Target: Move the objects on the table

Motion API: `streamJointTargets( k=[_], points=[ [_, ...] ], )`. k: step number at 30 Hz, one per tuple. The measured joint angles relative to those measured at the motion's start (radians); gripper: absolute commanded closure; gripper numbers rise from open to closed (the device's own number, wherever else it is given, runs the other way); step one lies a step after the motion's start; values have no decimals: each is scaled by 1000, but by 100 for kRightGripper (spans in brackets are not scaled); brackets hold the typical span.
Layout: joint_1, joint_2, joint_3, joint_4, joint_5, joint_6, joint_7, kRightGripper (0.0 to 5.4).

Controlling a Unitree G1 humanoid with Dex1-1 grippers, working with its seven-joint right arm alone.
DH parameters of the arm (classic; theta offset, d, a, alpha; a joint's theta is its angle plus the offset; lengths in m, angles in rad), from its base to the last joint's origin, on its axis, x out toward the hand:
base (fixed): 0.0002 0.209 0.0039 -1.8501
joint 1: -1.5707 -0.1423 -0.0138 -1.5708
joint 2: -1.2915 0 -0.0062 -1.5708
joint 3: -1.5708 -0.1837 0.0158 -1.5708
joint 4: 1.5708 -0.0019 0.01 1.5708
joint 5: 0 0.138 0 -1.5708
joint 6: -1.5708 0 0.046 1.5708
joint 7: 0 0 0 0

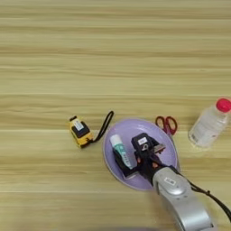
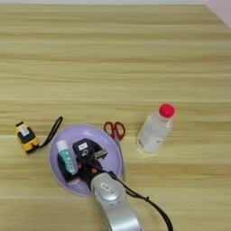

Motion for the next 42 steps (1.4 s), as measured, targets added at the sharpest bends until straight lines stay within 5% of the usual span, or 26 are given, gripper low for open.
streamJointTargets(
  k=[35, 42],
  points=[
    [-12, 19, -12, 57, -9, 48, 3, 3],
    [-18, 19, -11, 65, -10, 53, 4, 70]
  ],
)
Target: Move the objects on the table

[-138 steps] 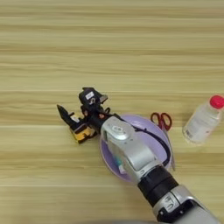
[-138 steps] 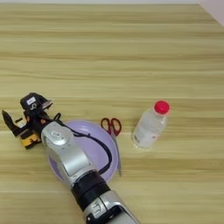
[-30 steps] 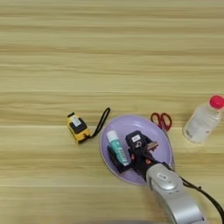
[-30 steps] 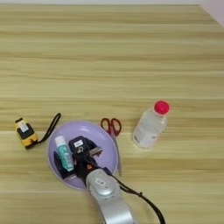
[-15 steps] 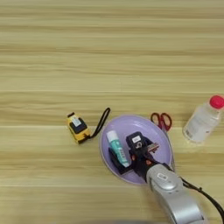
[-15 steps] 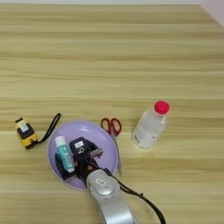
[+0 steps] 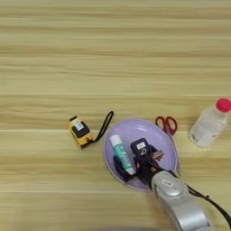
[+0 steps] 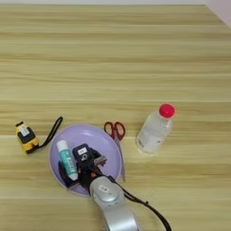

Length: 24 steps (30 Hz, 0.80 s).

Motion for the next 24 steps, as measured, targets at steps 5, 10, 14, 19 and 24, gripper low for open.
streamJointTargets(
  k=[5, 10, 14, 19, 24],
  points=[
    [0, 0, 1, 2, 1, 14, 3, 119],
    [0, 1, 1, 3, 1, 16, 4, 164],
    [-1, 2, 2, 6, 2, 17, 5, 203],
    [-1, 3, 2, 8, 5, 18, 16, 260],
    [-1, 6, 2, 8, 5, 18, 23, 319]
  ],
)
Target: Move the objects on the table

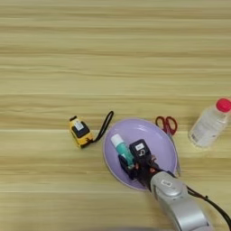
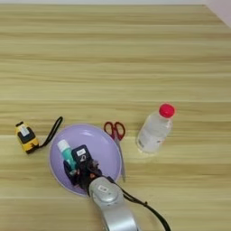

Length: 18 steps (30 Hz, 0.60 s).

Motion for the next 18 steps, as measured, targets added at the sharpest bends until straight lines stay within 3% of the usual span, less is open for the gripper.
streamJointTargets(
  k=[4, 18],
  points=[
    [0, 2, 0, 0, 0, 0, 1, 369],
    [0, 4, -6, -43, 6, 1, 2, 373]
  ],
)
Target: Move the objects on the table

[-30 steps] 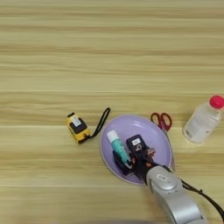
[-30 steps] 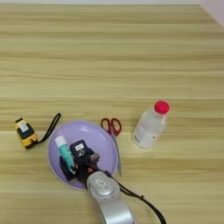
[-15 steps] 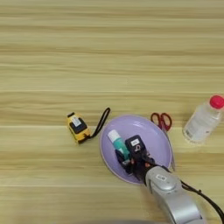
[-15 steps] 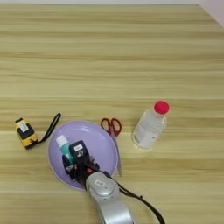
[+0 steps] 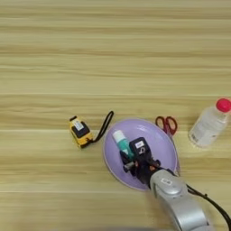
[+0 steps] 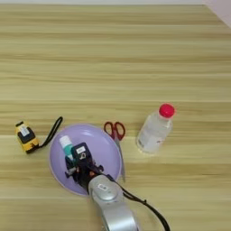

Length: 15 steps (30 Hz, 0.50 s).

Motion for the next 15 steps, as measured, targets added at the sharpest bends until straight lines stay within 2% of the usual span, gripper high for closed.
streamJointTargets(
  k=[5, 15],
  points=[
    [0, -2, -10, -48, 9, 17, 0, 373],
    [1, -33, -103, -237, 38, 95, -5, 373]
  ],
)
